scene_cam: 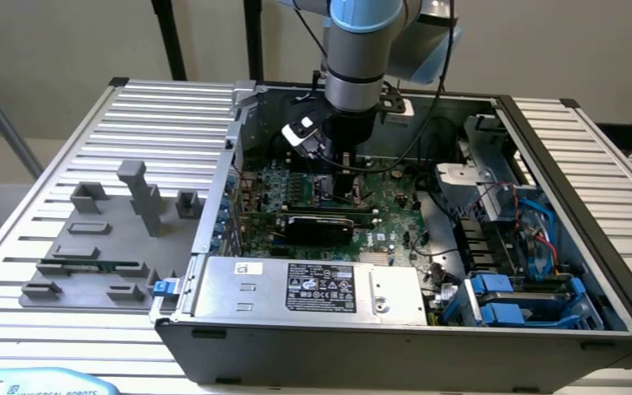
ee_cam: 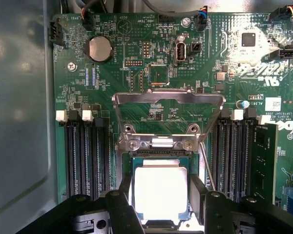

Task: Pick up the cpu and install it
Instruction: 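Place the cpu into insertion slot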

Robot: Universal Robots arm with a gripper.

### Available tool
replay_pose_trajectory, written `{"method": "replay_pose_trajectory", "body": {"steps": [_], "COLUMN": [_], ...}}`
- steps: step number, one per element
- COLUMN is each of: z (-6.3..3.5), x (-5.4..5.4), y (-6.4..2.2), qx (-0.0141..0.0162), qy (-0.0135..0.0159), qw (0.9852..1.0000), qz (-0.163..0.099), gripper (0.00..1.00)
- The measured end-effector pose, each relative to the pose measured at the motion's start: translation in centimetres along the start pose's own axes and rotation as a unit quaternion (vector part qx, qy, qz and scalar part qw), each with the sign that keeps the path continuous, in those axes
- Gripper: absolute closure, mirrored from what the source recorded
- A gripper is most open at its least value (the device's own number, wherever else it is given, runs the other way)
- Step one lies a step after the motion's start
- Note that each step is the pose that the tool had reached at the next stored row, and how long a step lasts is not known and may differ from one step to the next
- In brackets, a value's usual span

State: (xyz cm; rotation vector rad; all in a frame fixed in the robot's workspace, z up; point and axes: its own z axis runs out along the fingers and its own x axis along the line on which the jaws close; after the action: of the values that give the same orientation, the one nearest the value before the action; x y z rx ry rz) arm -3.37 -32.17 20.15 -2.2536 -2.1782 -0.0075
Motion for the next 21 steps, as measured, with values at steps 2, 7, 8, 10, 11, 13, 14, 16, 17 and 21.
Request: {"method": "replay_pose_trajectory", "body": {"steps": [2, 7, 8, 10, 11, 13, 14, 16, 17, 21], "z": [0.02, 0.04, 0.04, 0.04, 0.04, 0.05, 0.06, 0.07, 0.07, 0.10], "x": [-0.03, -0.29, -0.30, -0.31, -0.31, -0.31, -0.30, -0.30, -0.31, -0.31], "y": [0.00, 0.01, 0.01, 0.01, 0.01, 0.01, 0.01, 0.01, 0.01, 0.01], "qx": [-0.0001, -0.0001, -0.0001, 0.0000, -0.0001, 0.0000, -0.0001, -0.0001, -0.0001, -0.0013], "qy": [0.0005, 0.0016, 0.0021, 0.0034, 0.0043, 0.0059, 0.0064, 0.0072, 0.0074, 0.0075], "qw": [1.0000, 1.0000, 1.0000, 1.0000, 1.0000, 1.0000, 1.0000, 1.0000, 1.0000, 1.0000], "qz": [0.001, 0.001, 0.001, 0.001, 0.001, 0.001, 0.001, 0.001, 0.001, 0.002], "gripper": [0.45, 0.45, 0.45, 0.45, 0.45, 0.45, 0.45, 0.45, 0.45, 0.45]}}
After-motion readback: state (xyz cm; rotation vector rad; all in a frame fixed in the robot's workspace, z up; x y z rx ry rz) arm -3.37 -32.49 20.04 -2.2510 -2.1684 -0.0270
